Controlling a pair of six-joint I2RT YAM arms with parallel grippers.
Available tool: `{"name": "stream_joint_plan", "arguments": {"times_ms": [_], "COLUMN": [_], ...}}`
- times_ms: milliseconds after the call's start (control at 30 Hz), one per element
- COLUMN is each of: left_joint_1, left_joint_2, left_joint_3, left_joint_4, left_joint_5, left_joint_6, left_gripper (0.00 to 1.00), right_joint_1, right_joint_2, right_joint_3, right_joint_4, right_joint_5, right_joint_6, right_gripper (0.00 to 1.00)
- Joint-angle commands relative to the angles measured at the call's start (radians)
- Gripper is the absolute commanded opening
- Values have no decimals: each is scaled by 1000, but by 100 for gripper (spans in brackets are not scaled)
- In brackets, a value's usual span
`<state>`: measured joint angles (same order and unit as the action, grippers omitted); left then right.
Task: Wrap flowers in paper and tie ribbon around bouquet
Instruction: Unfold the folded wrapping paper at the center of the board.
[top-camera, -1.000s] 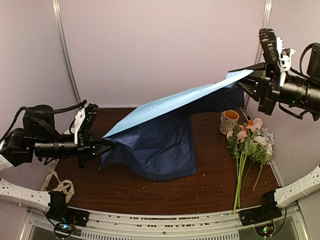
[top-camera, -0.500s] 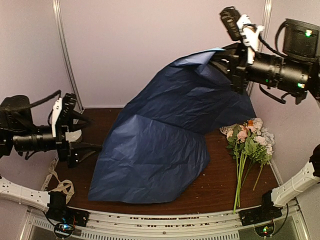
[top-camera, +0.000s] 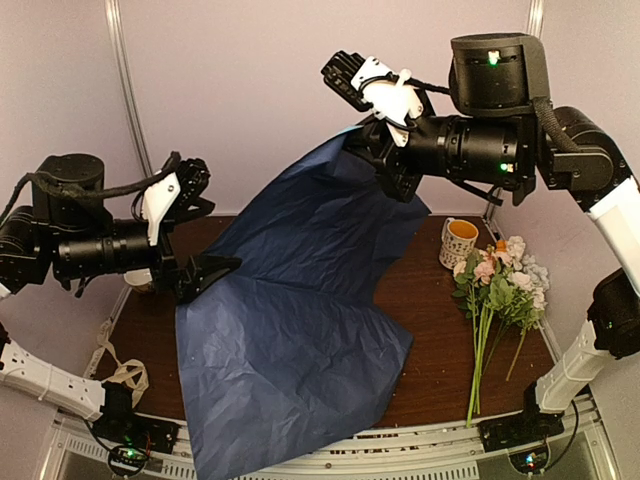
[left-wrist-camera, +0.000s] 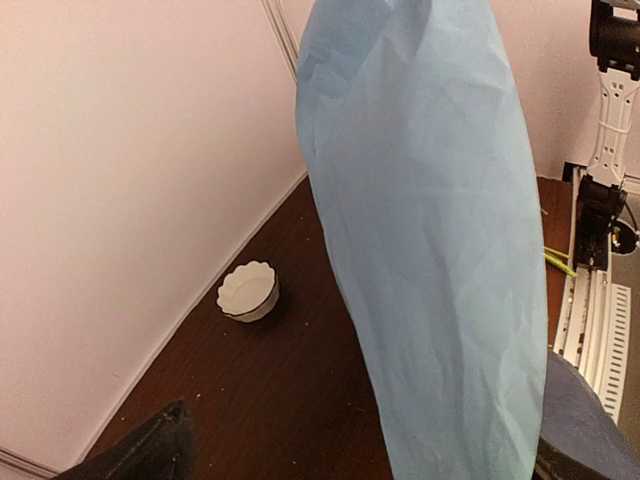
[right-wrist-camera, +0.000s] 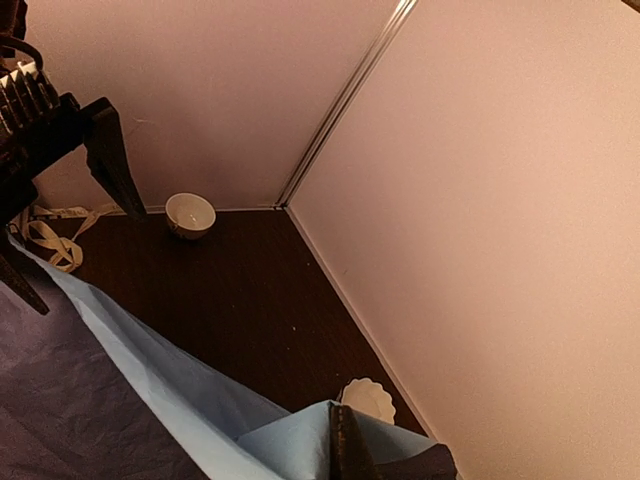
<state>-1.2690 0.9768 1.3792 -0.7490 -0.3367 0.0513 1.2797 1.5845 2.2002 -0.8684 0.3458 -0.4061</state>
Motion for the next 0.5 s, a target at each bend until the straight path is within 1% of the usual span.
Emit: {"name": "stream_joint_plan", "arguments": {"times_ms": [0,33,133,200,300,367,433,467], "left_joint_1": [0,0,0,0,2,4,30,70], "left_joint_2": [35,47,60,45,20,12,-12,-30], "left_joint_3": [8,11,7,-12,-49,-56,-77,-94], "left_joint_4": [107,109,140,175,221,223,224,225], "left_joint_5": [-51,-73,-72,-75,-79,-96,-119,-122], "left_joint_6": [49,47,33,20,-6,-53,-143,-199], "left_gripper": [96,90,48,31,0,0,0,0], "right_joint_1": [8,8,10,10,10,9,1,-7], "right_joint_2": [7,12,18,19,18,15,12,8], "right_joint_3": [33,33,28,21,3,-16,-43,-56], "right_joint_4": [19,17,14,12,16,28,51,61], "right_joint_5": [-87,-109,-145,-149,-155,-151,-123,-106], "right_joint_6": [-13,-14,-14,-17,-20,-27,-30,-26], "right_gripper": [0,0,0,0,0,0,0,4]}}
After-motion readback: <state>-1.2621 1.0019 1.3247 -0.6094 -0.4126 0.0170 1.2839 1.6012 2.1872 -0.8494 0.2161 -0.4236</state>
